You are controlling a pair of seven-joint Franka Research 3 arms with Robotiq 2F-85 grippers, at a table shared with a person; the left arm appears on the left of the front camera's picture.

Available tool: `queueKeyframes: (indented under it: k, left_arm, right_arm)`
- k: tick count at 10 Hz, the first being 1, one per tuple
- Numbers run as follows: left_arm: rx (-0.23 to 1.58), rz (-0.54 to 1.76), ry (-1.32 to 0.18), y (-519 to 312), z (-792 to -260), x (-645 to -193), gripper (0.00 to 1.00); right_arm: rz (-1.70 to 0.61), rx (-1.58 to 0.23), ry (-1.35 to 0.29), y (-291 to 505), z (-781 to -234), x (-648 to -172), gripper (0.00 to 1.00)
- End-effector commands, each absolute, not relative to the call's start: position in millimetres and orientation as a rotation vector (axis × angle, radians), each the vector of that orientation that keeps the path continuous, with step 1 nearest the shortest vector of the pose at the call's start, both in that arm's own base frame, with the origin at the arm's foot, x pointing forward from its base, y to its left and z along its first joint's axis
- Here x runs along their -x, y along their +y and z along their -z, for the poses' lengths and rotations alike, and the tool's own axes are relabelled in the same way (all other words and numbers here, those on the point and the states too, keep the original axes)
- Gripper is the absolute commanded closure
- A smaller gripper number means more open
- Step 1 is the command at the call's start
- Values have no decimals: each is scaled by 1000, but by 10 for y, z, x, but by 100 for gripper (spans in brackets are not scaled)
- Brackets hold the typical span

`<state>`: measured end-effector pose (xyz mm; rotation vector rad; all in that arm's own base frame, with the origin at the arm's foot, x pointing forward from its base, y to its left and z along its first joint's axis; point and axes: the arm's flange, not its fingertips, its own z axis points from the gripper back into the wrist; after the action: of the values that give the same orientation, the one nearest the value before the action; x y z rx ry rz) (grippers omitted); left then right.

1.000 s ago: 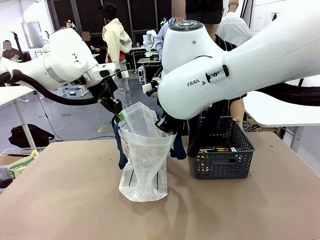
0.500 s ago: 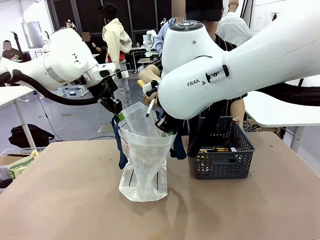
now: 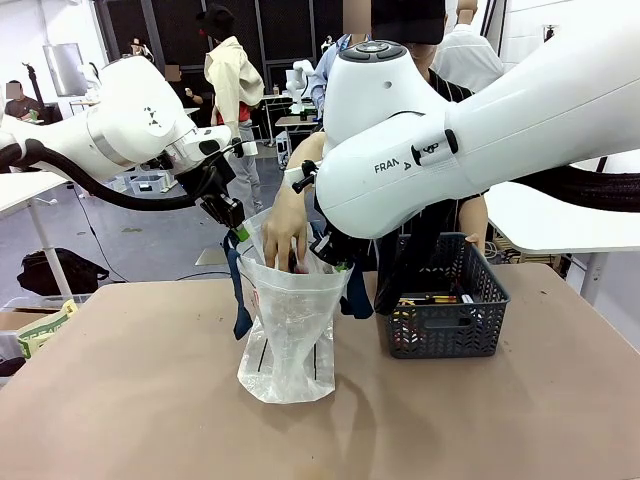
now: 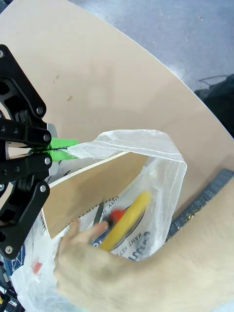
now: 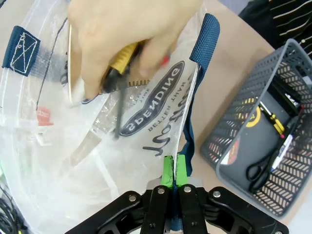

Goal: Transfer purchased items from the store into the shopping bag.
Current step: Move the Reusable shopping bag to the right side of the table.

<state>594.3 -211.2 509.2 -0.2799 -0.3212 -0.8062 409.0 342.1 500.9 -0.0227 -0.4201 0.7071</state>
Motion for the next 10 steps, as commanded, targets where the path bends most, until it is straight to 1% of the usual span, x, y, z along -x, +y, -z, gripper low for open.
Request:
queueKeyframes:
  k: [1,10]
  left_arm:
    - [269,800,-331,-2079,-5088,-5911,100]
    - [269,800,-331,-2079,-5088,-5911,100]
  right_arm:
    - [-708,15,-422,3408,-5023,-4082,100]
    - [-708,15,-422,3408,-5023,-4082,100]
